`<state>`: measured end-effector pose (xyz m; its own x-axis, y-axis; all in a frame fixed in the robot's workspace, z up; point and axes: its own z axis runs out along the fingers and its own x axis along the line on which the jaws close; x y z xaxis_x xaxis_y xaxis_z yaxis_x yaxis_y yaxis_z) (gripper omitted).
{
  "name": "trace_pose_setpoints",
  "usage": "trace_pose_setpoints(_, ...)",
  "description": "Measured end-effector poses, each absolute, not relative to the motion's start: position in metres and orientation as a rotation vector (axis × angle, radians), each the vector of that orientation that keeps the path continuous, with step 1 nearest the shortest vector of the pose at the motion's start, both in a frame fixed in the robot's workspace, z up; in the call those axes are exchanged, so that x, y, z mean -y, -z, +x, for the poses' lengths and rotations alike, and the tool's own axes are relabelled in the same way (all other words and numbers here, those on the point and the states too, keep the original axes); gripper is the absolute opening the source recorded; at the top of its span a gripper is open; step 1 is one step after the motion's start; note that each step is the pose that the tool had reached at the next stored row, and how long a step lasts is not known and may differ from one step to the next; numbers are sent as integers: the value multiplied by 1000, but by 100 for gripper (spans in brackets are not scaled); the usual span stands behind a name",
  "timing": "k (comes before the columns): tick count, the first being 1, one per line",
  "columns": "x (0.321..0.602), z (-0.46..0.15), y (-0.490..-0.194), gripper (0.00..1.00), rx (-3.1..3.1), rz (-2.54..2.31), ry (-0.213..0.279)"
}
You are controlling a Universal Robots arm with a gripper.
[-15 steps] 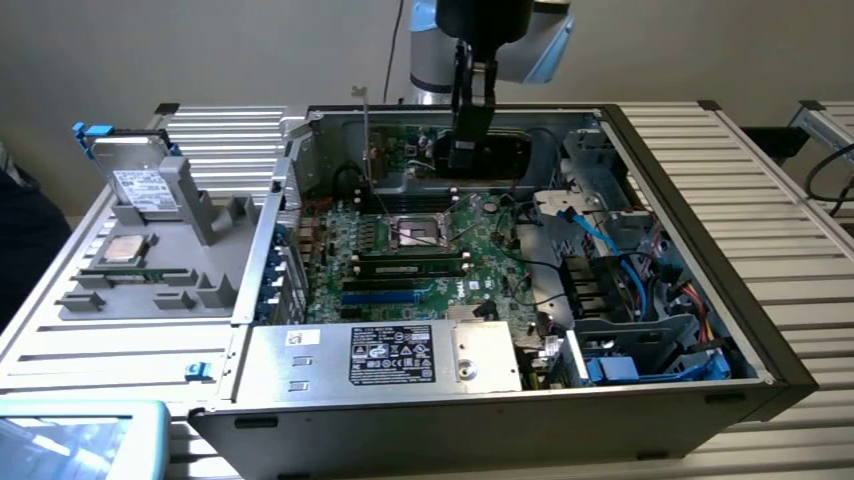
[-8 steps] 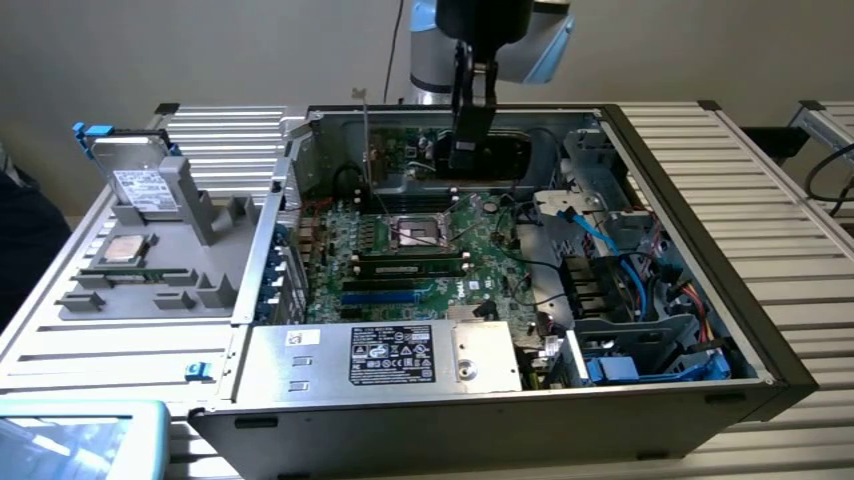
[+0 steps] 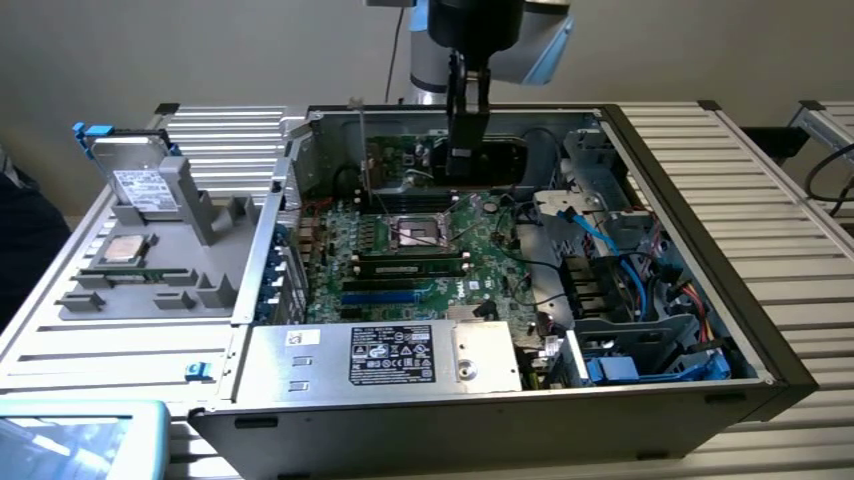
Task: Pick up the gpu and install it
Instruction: 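Insert the gpu into the slot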
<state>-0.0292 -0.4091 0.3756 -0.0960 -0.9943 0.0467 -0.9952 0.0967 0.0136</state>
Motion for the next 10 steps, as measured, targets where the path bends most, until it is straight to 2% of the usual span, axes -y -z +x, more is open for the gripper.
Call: trace_pose_setpoints(10,411,-35,-367,28,2235,2150,-31)
